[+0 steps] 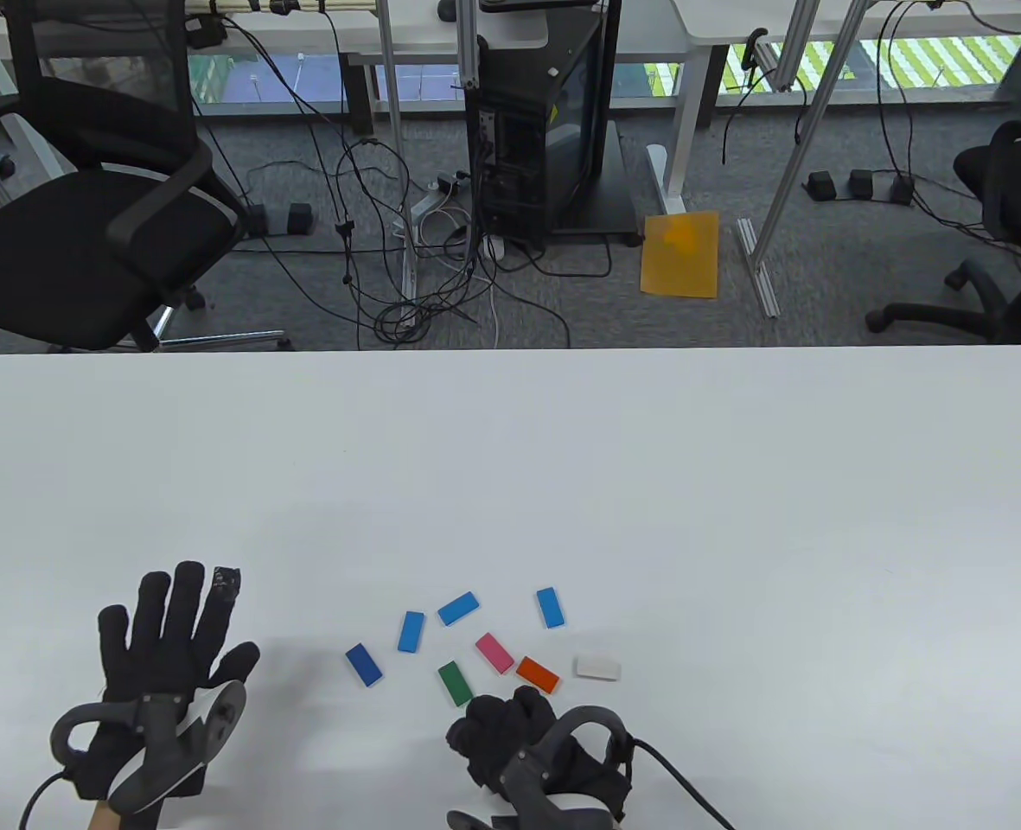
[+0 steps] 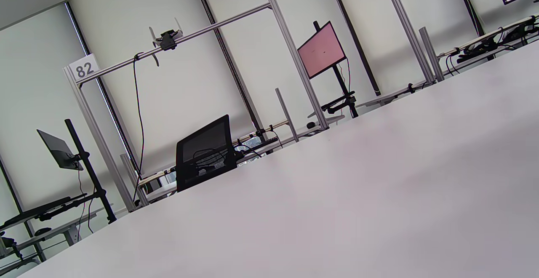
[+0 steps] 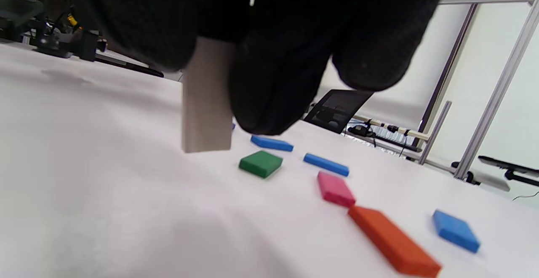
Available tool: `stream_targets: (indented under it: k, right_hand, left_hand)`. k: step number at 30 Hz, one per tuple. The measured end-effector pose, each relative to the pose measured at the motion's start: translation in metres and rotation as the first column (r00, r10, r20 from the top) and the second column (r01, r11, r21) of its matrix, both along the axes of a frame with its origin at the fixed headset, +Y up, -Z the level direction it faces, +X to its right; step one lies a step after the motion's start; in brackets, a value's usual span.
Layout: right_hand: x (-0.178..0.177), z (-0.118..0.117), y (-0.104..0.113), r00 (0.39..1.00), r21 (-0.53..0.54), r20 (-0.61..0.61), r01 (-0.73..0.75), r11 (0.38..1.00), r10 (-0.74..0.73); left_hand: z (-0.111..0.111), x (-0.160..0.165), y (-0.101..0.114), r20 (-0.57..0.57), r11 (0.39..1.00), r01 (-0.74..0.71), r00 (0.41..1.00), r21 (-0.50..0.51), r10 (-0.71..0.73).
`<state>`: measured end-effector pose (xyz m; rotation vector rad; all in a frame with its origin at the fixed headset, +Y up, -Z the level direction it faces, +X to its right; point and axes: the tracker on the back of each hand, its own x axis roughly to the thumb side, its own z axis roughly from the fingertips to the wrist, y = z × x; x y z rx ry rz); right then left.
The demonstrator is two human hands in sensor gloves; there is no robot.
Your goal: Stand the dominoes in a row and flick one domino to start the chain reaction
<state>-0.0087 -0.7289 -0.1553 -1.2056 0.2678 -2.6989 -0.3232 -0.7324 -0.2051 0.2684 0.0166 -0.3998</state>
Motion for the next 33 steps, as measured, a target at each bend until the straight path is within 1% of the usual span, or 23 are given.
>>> stream_targets:
  k: [4, 8, 14, 21, 26, 28, 33]
  right_hand:
    - [-0.004, -0.001, -0.009, 0.999, -0.027, -0.017, 0.047, 0.999, -0.047]
    - [-0.005, -0.001, -0.010, 0.995, 0.003, -0.032, 0.090, 0.996, -0.090]
    - [-0.004, -0.004, -0.014, 0.999, -0.008, -0.017, 0.051, 0.999, -0.051]
    - [-0.003, -0.004, -0.014, 0.999, -0.008, -0.018, 0.042, 0.999, -0.042]
    - [-0.005, -0.003, -0.018, 1.000, -0.004, -0.019, -0.005, 1.000, 0.005]
    - [-0.006, -0.002, -0.019, 1.000, 0.015, -0.027, -0.002, 1.000, 0.002]
    - [-0.006, -0.002, -0.019, 1.000, 0.008, -0.028, -0.008, 1.000, 0.008]
  left_hand:
    - [0.000, 0.000, 0.000, -0.004, 1.000, 0.009, 1.000, -0.004, -0.009]
    - [0.000, -0.001, 0.000, -0.005, 1.000, 0.003, 1.000, -0.006, -0.003]
    - [0.000, 0.001, 0.000, -0.011, 1.000, 0.022, 1.000, -0.017, -0.022]
    - [0.000, 0.001, 0.000, -0.017, 0.999, 0.030, 0.999, -0.027, -0.030]
    - [0.000, 0.002, 0.001, -0.012, 0.999, 0.036, 0.999, -0.023, -0.037]
    - [0.000, 0.003, 0.001, -0.010, 0.999, 0.041, 0.999, -0.025, -0.041]
    - [0.000, 0.003, 0.001, -0.009, 0.999, 0.046, 0.999, -0.025, -0.046]
